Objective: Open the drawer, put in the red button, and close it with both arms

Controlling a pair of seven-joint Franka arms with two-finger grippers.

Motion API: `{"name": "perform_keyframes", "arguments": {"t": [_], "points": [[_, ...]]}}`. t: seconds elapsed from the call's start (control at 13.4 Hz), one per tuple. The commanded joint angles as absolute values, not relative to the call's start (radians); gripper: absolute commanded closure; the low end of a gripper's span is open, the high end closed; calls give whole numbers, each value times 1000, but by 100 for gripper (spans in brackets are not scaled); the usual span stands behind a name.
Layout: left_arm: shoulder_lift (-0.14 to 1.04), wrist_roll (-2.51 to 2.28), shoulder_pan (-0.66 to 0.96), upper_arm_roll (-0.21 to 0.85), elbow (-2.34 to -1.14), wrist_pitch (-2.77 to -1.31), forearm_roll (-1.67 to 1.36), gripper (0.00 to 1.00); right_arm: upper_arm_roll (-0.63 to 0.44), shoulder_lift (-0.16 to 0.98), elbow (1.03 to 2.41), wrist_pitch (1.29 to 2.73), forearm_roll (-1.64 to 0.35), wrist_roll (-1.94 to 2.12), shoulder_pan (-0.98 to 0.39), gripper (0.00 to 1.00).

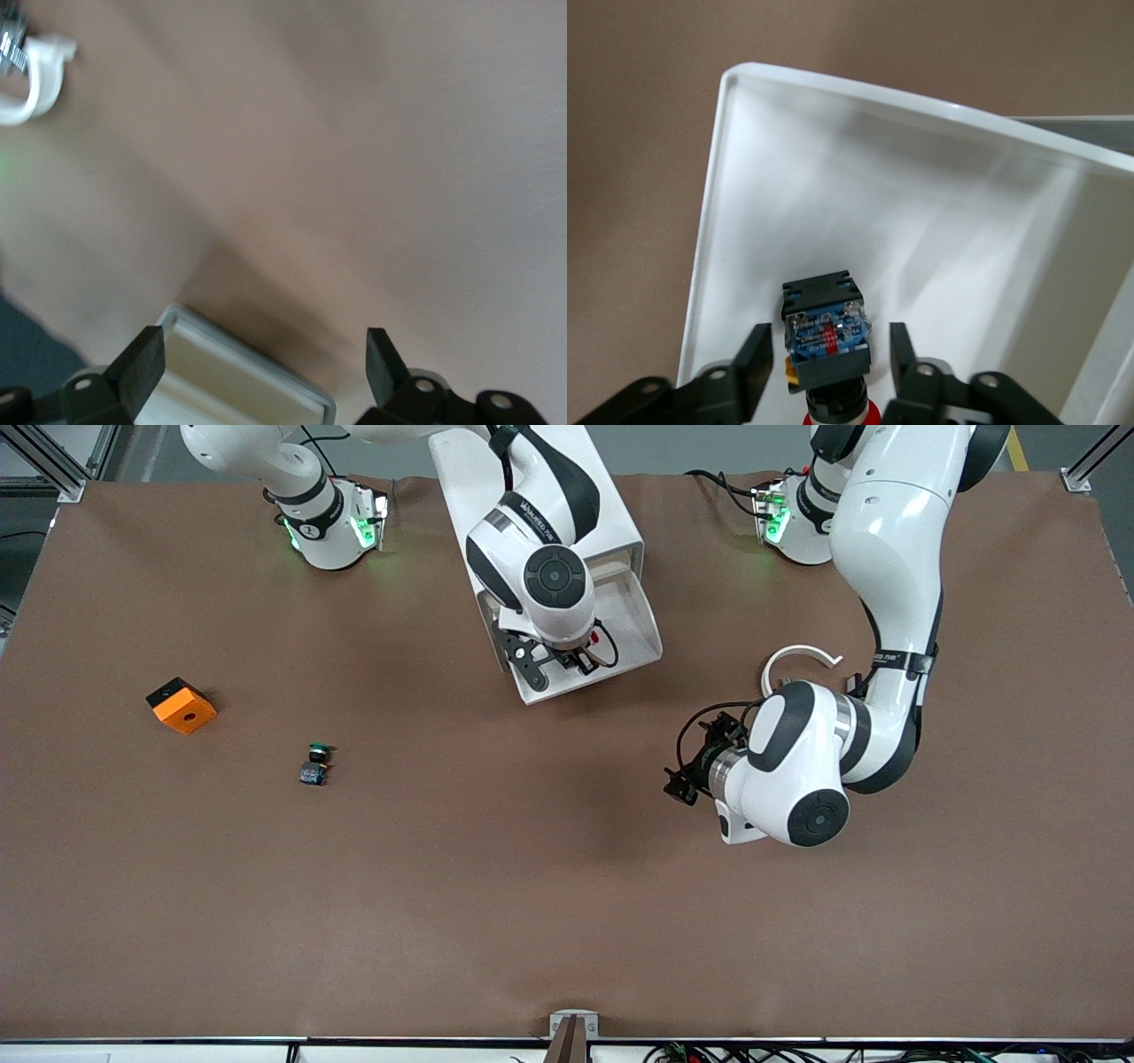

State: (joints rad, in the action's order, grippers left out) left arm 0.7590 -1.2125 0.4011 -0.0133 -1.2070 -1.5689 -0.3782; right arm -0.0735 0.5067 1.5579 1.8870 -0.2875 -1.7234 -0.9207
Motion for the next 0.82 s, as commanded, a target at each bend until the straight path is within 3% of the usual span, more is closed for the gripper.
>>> {"name": "perform_keyframes", "arguments": {"t": [0.0,0.22,0.52,0.75], "points": [[715,-1105,458,-14,-1232,-1635,-267,0,-83,517,1537,1884,-302,-1736,-939,0],[687,-1056,501,17,-1285,-1724,-218,0,-83,506,1528,1878,-302,-1730,-933,0],[580,-956,514,84,-1544,-2007,-192,0,-87,433,1506,1849,-299,-1660,-922,0],[509,-942,515,127,-1692,-2124,-192,0,-91,341,1506,1711,-293,-1486,-865,0]]}}
